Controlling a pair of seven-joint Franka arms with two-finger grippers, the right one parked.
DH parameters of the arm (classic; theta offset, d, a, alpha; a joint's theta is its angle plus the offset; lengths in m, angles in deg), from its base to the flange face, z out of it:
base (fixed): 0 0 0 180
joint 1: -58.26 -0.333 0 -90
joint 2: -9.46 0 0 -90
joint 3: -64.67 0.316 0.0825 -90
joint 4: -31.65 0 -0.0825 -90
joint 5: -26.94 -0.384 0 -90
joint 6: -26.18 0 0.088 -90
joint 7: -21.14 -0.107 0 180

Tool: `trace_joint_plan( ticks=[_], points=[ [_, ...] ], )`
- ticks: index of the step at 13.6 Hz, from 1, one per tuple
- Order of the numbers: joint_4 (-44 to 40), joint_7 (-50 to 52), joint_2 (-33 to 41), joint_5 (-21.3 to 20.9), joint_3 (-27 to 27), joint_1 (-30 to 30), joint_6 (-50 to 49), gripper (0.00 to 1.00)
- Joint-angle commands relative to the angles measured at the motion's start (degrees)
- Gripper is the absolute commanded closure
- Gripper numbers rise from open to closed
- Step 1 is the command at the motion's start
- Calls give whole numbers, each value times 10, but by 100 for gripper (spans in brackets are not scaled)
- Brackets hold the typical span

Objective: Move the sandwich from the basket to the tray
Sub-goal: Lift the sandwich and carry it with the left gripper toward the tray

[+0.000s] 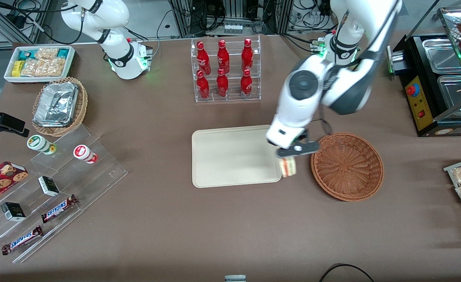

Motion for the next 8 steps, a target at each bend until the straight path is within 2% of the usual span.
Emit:
trace_joint_plan(
  ticks=[1,4,8],
  points=[
    [-44,43,-62,-19,5,41,33,100],
    [-66,68,-108,-29,8,91,65,100],
    [-80,132,-163,-81,11,137,120,100]
  ],
)
